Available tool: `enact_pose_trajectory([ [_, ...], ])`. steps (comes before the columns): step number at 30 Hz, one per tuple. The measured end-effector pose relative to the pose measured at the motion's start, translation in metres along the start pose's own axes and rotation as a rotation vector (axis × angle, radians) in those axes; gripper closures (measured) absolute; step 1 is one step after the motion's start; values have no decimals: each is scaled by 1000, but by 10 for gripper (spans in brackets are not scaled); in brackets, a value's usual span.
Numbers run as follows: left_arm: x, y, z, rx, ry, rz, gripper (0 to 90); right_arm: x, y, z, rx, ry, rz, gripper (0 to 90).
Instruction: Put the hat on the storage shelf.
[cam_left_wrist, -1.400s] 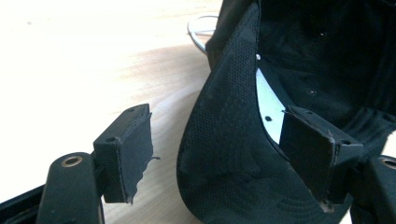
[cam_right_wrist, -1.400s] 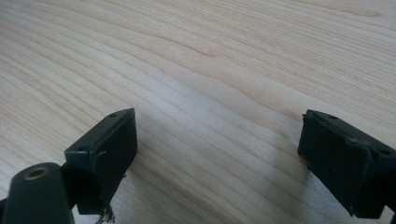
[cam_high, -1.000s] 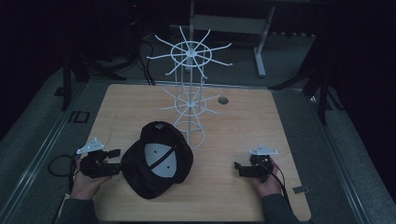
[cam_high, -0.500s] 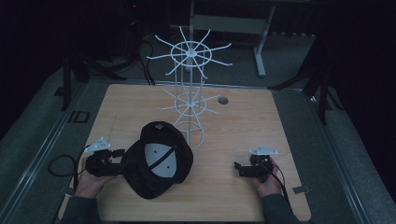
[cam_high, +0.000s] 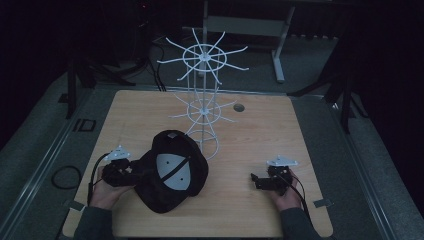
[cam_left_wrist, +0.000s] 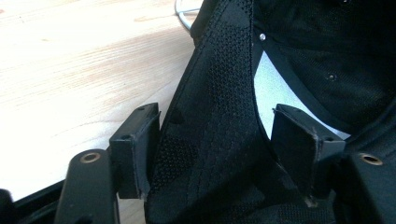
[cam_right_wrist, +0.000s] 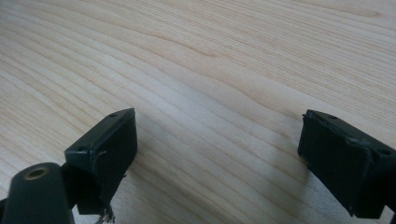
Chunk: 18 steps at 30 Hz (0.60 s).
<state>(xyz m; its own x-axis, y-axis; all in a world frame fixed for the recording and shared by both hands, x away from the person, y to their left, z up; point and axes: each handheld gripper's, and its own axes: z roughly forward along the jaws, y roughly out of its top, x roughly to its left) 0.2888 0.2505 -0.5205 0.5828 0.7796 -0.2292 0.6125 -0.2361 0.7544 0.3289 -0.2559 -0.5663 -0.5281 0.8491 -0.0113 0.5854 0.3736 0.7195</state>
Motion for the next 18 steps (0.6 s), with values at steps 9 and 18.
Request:
enact_pose_trajectory([
  [9, 2, -1, -8, -26, 113, -42, 354, 0, 0, 0, 0, 0, 0, 116],
  [18, 18, -8, -24, -93, 310, -176, 366, 0, 0, 0, 0, 0, 1, 116],
])
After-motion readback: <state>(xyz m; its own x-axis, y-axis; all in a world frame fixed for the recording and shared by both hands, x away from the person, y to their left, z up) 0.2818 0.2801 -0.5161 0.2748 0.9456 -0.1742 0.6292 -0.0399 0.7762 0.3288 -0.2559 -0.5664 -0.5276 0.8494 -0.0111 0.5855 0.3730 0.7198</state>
